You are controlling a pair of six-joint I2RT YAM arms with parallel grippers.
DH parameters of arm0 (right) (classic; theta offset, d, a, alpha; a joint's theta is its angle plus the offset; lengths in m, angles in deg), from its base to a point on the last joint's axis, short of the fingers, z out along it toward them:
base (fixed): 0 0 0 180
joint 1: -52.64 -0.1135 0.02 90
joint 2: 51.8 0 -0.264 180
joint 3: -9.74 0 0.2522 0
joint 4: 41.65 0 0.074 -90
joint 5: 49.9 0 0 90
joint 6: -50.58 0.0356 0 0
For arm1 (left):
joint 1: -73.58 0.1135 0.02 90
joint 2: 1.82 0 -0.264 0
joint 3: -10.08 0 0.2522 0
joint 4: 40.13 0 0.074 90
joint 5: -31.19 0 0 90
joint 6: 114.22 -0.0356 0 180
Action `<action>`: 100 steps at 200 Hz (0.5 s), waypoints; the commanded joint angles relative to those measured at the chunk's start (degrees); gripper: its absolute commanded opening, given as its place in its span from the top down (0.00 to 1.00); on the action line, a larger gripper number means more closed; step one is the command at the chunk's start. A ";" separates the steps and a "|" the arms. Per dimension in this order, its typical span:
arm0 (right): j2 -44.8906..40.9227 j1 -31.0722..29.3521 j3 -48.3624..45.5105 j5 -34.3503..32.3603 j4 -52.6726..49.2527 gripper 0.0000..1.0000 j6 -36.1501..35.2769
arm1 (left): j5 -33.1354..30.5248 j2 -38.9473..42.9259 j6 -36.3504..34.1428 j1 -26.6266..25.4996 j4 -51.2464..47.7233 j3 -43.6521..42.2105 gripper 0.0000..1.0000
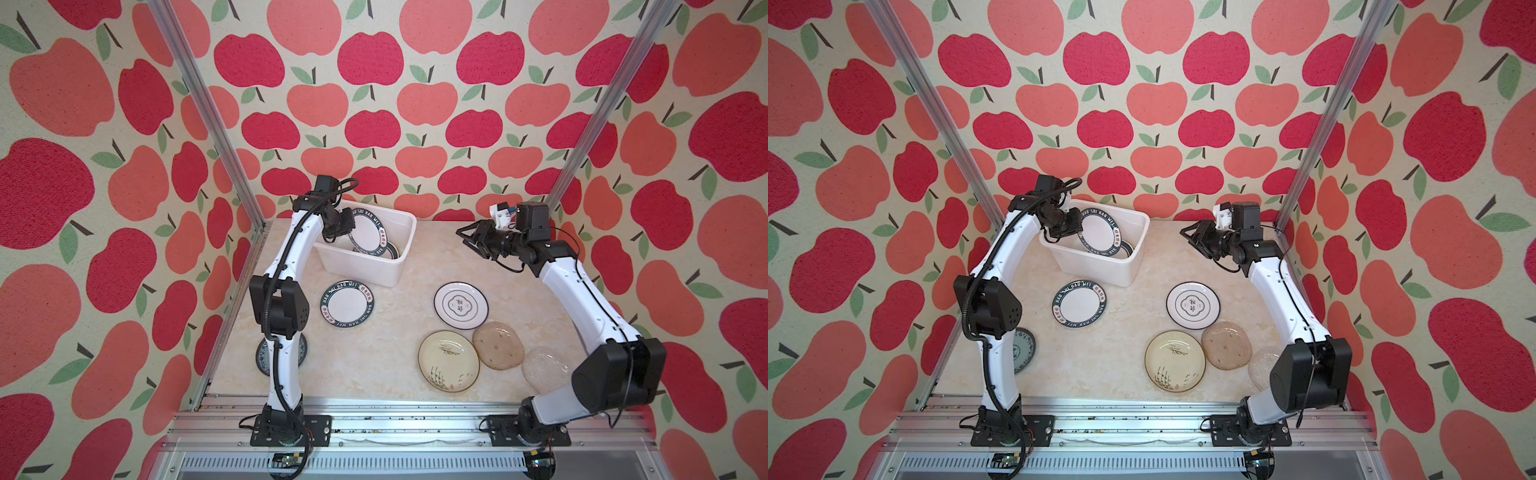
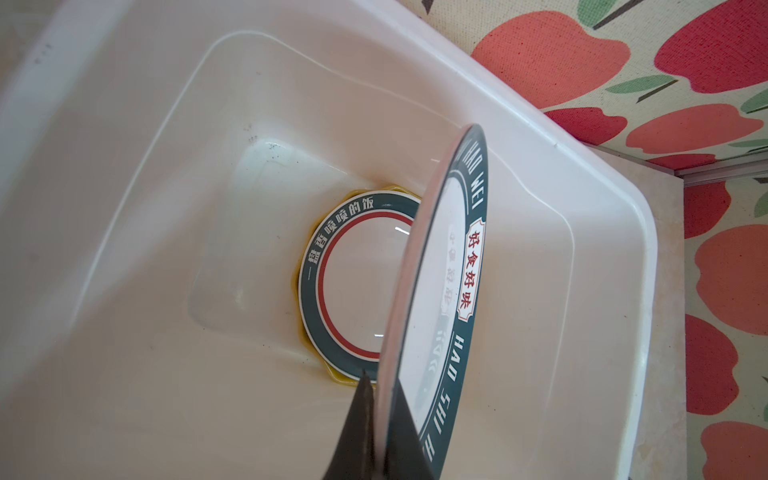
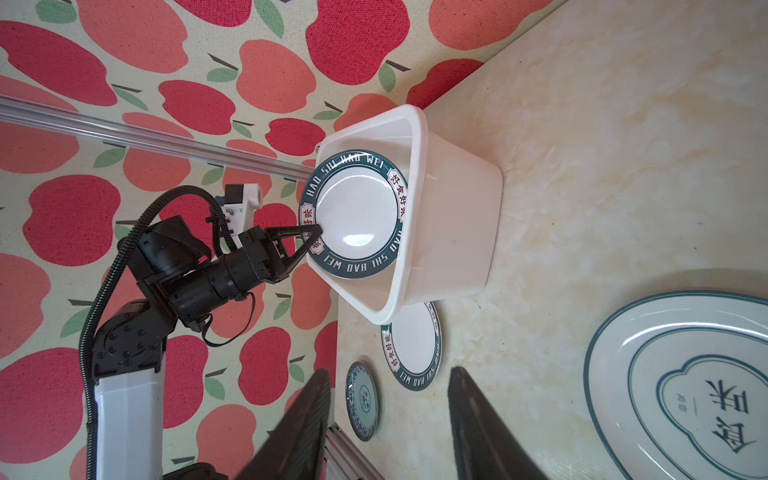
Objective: Place the plates into the plastic bin on the countertop
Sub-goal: 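Lower the HAO SHI HAO WEI plate into the bin with the left gripper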
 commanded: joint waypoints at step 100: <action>-2.73 0.36 -2.59 -0.38 -0.54 0.51 -0.71 | -2.45 -6.51 -4.22 -2.17 -1.60 5.09 1.00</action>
